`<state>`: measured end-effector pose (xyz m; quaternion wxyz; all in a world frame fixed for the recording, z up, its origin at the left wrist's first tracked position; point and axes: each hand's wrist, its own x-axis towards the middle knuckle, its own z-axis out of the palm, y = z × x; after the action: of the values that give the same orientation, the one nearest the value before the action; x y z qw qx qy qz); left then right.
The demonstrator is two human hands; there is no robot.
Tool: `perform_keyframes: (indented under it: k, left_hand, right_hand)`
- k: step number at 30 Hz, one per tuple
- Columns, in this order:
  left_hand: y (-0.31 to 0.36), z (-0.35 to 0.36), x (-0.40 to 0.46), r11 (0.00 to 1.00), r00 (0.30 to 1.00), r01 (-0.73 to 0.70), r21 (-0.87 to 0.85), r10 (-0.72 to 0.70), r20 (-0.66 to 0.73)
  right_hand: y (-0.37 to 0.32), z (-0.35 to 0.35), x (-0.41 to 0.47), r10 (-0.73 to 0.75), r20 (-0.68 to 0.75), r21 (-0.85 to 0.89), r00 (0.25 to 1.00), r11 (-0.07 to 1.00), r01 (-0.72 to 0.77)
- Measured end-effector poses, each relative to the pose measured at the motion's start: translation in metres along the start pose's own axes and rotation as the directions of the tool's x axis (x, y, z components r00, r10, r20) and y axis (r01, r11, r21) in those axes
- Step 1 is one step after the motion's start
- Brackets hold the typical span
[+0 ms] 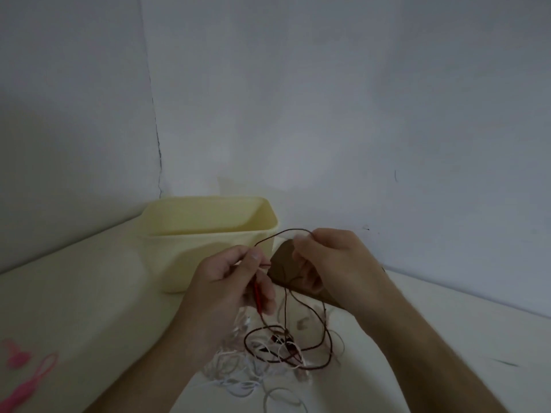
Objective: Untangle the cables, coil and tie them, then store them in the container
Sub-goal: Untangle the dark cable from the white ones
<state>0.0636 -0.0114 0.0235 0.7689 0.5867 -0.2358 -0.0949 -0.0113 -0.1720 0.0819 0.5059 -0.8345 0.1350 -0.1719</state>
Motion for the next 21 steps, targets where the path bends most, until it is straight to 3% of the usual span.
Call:
perform_keyframes:
  k: [4, 6, 10, 14, 18, 21]
  left_hand:
    - [-0.008, -0.007, 0.002, 0.997, 0.999, 0.013, -0.070, -0.015, -0.040]
    - [-0.008, -0.009, 0.003, 0.991, 0.997, 0.008, -0.134, -0.017, -0.071]
    - [-0.005, -0.010, 0.001, 0.994, 0.998, -0.021, -0.103, 0.015, -0.063]
    - [-0.003, -0.011, 0.000, 0.998, 0.998, -0.001, -0.058, -0.002, -0.056]
    - [-0.001, -0.010, 0.000, 1.000, 1.000, -0.008, -0.020, 0.009, 0.015]
    - [0.002, -0.014, 0.001, 1.000, 0.999, -0.019, 0.011, 0.018, 0.039]
  right_hand:
    - [0.002, 0.003, 0.001, 0.047, 0.279, 0.148, 0.959, 0.985, -0.091]
    - [0.003, 0.013, -0.003, 0.018, 0.369, 0.068, 0.929, 0.997, -0.046]
    - [0.016, 0.037, -0.004, -0.027, 0.318, -0.076, 0.948, 0.996, 0.054]
    - [0.015, 0.026, 0.004, -0.136, 0.159, 0.035, 0.978, 0.991, 0.132]
    - [0.018, 0.019, 0.007, -0.184, 0.406, 0.096, 0.895, 0.983, 0.159]
    - [0.015, 0.013, 0.006, -0.148, 0.471, -0.052, 0.870, 0.979, 0.195]
